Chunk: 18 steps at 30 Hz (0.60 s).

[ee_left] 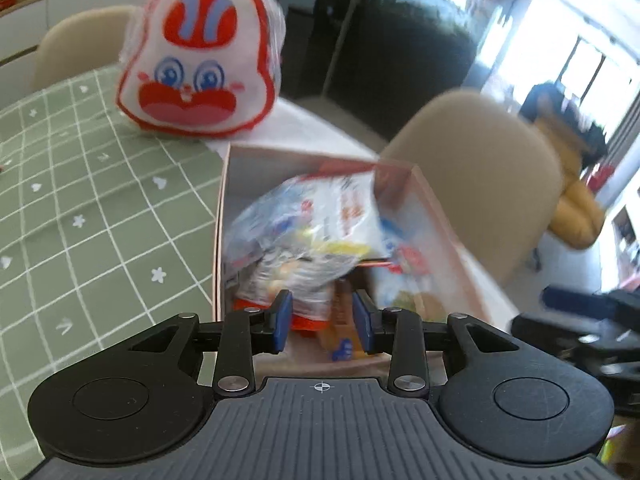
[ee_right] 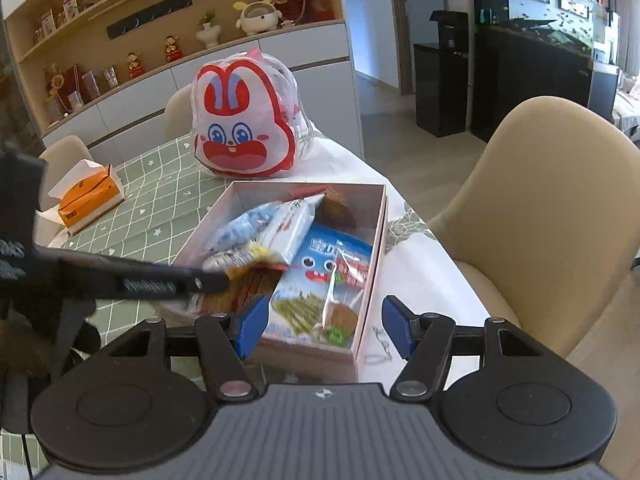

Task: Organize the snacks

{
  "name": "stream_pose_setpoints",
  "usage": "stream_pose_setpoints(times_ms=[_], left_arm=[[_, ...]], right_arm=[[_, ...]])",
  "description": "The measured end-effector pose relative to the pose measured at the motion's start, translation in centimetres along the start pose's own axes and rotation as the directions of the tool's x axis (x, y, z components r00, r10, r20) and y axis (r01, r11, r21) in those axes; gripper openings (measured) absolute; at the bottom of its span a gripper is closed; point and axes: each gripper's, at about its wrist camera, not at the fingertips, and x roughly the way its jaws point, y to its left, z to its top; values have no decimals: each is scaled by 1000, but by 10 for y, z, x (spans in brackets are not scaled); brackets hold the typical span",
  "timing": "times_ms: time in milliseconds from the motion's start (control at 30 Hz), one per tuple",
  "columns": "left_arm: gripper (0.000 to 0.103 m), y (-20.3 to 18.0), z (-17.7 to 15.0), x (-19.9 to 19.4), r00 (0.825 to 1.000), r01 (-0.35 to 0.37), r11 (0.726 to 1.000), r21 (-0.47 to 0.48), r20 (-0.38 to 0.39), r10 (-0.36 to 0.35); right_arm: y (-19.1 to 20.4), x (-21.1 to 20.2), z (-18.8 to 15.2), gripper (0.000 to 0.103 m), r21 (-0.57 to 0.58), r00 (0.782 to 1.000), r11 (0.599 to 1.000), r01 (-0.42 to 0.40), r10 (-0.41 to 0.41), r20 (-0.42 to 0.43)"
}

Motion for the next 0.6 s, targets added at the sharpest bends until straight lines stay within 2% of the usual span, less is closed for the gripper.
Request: stream_pose_setpoints(times_ms=[133, 233, 333, 367, 400, 500, 600], left_arm=[[37, -22, -31, -63, 991, -20, 999, -31, 132, 24], [37, -47, -61, -105, 975, -79, 997, -20, 208, 81], [33, -64, -83, -136, 964, -106, 994, 1, 244, 102], [22, -67, -89, -143, 963, -105, 994, 12, 249, 98], [17, -72, -96, -151, 963, -108, 994, 33, 250, 96], [17, -81, -108, -167, 964, -125, 990, 62, 245, 106], [17, -90, -121, -185, 947, -174, 983, 67, 285, 148]], right_arm=[[11, -27, -12, 64, -19, 998, 999, -28, 29, 50], [20, -51, -22, 64, -17, 996, 998, -53, 54, 74], [31, -72, -35, 64, -19, 996, 997, -77, 78, 50], [35, -79, -41, 64, -19, 997, 998, -63, 63, 39], [39, -85, -46, 64, -15, 998, 998, -55, 56, 39], [47, -106, -61, 64, 29, 998, 999, -39, 37, 41], [55, -123, -73, 64, 34, 998, 999, -37, 36, 42]])
